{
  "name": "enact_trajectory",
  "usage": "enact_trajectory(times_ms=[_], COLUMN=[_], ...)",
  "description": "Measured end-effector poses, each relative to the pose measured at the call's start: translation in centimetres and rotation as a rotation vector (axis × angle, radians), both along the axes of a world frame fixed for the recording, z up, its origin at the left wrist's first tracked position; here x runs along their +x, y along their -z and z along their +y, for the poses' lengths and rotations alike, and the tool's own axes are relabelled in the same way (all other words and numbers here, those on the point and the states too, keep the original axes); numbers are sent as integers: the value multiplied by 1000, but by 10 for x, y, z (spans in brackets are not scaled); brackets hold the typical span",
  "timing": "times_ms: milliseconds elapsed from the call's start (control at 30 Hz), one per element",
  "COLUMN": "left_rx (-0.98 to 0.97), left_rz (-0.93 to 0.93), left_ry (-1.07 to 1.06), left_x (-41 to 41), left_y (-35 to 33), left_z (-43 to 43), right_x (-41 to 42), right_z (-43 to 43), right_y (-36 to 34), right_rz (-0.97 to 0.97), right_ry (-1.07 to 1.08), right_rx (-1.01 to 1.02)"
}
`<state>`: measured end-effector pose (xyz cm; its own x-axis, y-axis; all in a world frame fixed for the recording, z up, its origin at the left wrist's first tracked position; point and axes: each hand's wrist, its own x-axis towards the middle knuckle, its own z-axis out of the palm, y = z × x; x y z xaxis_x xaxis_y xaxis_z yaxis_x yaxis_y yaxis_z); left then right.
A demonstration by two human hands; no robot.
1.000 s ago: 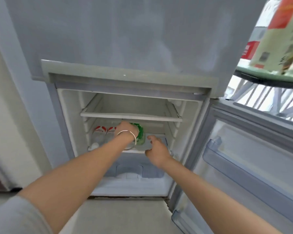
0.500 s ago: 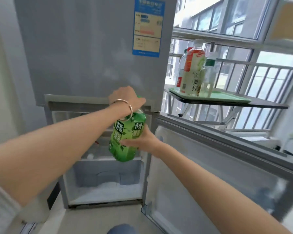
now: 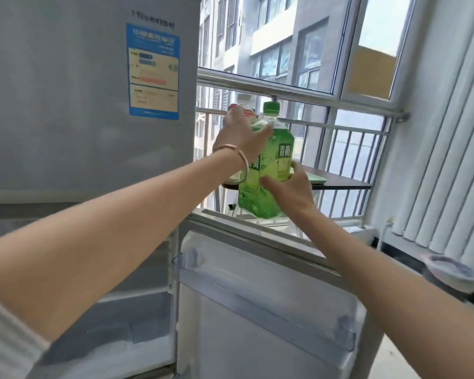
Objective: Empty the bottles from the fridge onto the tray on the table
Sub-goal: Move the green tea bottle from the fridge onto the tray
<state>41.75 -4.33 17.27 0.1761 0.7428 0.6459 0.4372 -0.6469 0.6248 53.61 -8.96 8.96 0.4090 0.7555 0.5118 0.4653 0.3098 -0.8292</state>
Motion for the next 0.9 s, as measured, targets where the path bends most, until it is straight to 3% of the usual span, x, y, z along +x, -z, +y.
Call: enact_trajectory(times_ms=[167, 233, 433, 700, 900], left_rx=[-456, -576, -409, -482, -542], left_rz=[113, 78, -41, -91, 3], left_ry=[357, 435, 361, 383, 363], left_x=[51, 63, 130, 180, 193], left_y=[11, 16, 24, 44, 64], left_z=[44, 49, 102, 164, 171], right_x=[62, 83, 137, 161, 167], right_z=[16, 30, 114, 197, 214], right_y=[-39, -50, -53, -50, -28], right_rz=[128, 103, 81, 201, 260], right_ry=[-71, -81, 143, 224, 228], right_rx=[89, 81, -53, 4, 1])
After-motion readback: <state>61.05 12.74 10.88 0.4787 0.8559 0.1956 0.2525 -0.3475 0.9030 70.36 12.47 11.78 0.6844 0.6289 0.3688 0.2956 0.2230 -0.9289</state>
